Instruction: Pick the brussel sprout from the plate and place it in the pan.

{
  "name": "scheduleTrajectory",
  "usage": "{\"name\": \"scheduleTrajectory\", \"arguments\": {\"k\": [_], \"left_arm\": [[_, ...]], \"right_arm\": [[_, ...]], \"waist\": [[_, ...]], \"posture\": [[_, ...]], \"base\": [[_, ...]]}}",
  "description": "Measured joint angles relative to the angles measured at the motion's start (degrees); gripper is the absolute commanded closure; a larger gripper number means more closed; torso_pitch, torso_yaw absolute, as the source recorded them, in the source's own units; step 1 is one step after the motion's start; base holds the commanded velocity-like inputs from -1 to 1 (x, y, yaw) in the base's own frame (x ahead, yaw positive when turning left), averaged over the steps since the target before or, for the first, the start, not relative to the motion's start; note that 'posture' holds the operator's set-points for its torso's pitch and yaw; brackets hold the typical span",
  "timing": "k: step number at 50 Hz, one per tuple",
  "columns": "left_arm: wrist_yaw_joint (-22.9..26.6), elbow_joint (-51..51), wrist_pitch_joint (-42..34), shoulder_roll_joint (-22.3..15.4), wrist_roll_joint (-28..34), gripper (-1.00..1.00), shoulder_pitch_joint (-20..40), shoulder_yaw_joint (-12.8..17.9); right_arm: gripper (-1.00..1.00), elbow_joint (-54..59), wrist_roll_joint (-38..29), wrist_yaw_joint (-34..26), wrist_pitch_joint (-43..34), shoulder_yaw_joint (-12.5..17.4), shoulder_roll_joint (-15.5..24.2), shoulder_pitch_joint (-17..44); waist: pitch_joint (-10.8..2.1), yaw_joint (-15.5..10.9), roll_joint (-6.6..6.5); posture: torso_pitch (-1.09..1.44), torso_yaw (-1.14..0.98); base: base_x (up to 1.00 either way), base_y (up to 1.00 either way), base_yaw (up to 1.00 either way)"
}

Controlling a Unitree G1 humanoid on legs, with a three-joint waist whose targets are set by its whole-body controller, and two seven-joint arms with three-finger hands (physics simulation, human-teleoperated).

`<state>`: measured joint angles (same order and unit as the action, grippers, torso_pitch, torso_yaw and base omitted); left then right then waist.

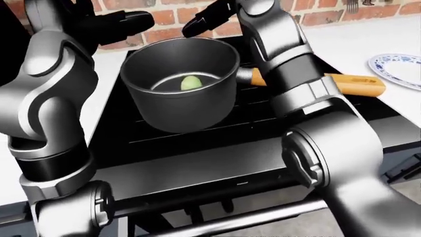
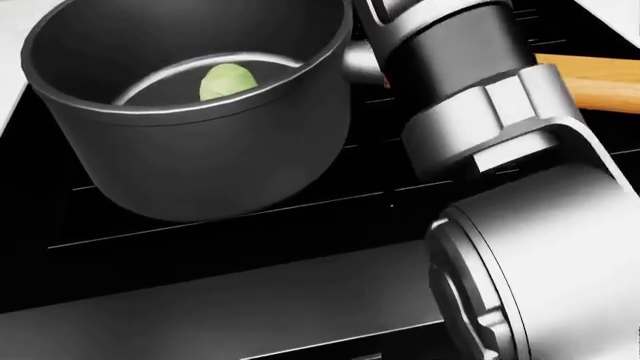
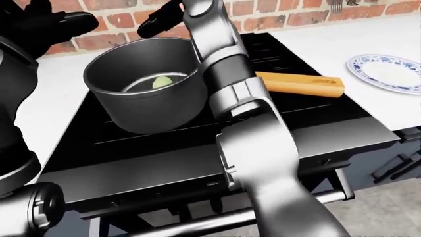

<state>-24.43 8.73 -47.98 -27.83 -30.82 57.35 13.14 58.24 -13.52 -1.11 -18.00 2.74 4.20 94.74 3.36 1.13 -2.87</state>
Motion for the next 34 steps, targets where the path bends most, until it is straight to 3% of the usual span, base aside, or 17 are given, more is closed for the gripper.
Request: {"name": "scheduleTrajectory", "arguments": {"k": [6, 15, 24, 34], "left_arm": [[1.2, 1.2, -0.3, 1.8, 3.6, -1.0, 1.1, -2.2], [1.2, 4.5, -1.7, 6.0, 7.0, -1.0, 1.5, -2.3], [0.6, 5.5, 2.7, 6.1, 7.5, -1.0, -0.3, -0.5], [-0.5, 4.8, 8.0, 5.9, 6.3, -1.0, -0.9, -0.3]], "right_arm": [[-1.0, -16.7, -0.3, -1.3, -8.7, -1.4, 2.1, -7.3], [-1.0, -39.7, -3.8, -5.7, -22.3, -2.3, 3.6, -15.5], [-1.0, -53.5, -8.9, -10.4, -28.0, -2.7, 5.1, -22.0], [-1.0, -58.1, -11.3, -13.2, -27.4, -1.8, 5.1, -24.6]], "waist": [[0.39, -0.4, 0.76], [0.49, -0.5, 1.57], [0.36, -0.8, 1.85], [0.34, -0.6, 1.88]], "posture": [[0.0, 0.0], [0.0, 0.0], [0.0, 0.0], [0.0, 0.0]], "base": [[0.0, 0.0, 0.0], [0.0, 0.0, 0.0], [0.0, 0.0, 0.0], [0.0, 0.0, 0.0]]}}
